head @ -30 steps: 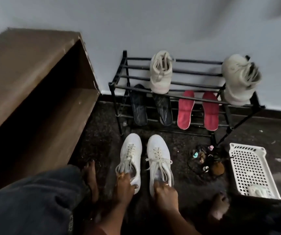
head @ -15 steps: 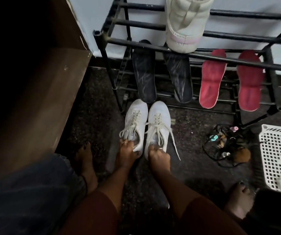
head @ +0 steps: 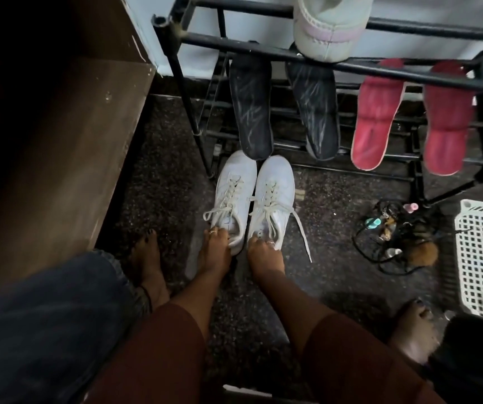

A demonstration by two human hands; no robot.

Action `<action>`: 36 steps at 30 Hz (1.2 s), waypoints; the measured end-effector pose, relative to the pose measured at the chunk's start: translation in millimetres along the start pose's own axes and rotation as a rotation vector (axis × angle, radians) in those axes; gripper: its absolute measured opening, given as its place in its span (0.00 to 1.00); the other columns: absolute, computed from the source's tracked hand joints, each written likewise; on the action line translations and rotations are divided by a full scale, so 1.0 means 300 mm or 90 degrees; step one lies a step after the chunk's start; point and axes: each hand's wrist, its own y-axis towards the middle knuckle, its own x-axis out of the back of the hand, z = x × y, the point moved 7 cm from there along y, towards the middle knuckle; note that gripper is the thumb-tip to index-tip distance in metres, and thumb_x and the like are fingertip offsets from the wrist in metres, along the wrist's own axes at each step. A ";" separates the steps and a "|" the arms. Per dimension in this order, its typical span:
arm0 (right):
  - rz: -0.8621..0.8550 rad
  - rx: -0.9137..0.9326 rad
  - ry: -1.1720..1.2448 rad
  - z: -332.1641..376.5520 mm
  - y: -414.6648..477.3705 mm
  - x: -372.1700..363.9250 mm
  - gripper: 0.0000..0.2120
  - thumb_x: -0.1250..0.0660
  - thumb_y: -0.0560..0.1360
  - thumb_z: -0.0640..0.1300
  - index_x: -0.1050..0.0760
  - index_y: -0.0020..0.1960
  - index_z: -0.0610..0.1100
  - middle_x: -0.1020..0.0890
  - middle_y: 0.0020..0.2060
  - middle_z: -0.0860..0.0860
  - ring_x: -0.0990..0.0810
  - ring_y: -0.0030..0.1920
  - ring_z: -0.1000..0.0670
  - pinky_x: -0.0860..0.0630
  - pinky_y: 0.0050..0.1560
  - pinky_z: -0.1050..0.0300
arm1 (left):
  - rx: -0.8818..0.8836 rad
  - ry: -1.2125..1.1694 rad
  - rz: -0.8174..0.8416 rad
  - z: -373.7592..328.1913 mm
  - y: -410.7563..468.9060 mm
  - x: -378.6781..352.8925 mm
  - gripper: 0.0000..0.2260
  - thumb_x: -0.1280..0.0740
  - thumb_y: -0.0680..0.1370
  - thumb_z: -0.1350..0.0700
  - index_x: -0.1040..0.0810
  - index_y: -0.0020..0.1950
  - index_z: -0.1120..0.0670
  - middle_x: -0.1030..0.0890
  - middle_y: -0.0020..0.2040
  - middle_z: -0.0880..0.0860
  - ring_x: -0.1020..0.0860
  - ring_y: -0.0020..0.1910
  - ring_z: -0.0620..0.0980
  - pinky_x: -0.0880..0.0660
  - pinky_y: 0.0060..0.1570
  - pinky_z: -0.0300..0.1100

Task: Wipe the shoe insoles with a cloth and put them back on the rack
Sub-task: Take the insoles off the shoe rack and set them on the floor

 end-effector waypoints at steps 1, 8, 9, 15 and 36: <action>-0.005 -0.001 -0.006 -0.002 -0.009 0.013 0.19 0.47 0.79 0.36 0.41 0.69 0.36 0.29 0.64 0.41 0.31 0.65 0.40 0.28 0.59 0.43 | -0.009 0.013 -0.006 -0.005 -0.009 0.013 0.11 0.42 0.79 0.58 0.26 0.59 0.57 0.28 0.64 0.56 0.31 0.64 0.57 0.35 0.60 0.47; -0.086 0.021 -0.019 0.008 -0.129 0.119 0.17 0.51 0.80 0.38 0.38 0.68 0.36 0.28 0.62 0.40 0.30 0.64 0.40 0.29 0.59 0.46 | 0.036 0.034 -0.018 -0.082 -0.144 0.104 0.19 0.43 0.79 0.56 0.36 0.71 0.51 0.37 0.74 0.51 0.36 0.72 0.50 0.48 0.72 0.54; -0.098 0.027 -0.013 0.008 -0.151 0.140 0.17 0.51 0.80 0.39 0.38 0.67 0.36 0.27 0.62 0.40 0.31 0.64 0.40 0.30 0.59 0.46 | 0.034 0.023 -0.027 -0.103 -0.165 0.122 0.18 0.43 0.80 0.55 0.35 0.70 0.51 0.35 0.73 0.51 0.35 0.71 0.50 0.47 0.72 0.53; -0.179 0.050 -0.012 -0.037 -0.294 0.289 0.17 0.49 0.79 0.36 0.38 0.67 0.37 0.27 0.61 0.40 0.30 0.63 0.40 0.32 0.61 0.48 | -0.059 0.003 -0.108 -0.273 -0.251 0.265 0.13 0.44 0.80 0.53 0.30 0.64 0.50 0.27 0.65 0.50 0.30 0.66 0.50 0.38 0.66 0.46; -0.640 -0.241 0.029 -0.656 -0.554 1.249 0.19 0.32 0.71 0.38 0.31 0.60 0.38 0.30 0.62 0.37 0.29 0.61 0.38 0.25 0.51 0.46 | -0.158 -0.088 -0.377 -0.849 -0.121 1.131 0.30 0.32 0.72 0.58 0.39 0.73 0.47 0.45 0.73 0.63 0.38 0.68 0.63 0.35 0.67 0.53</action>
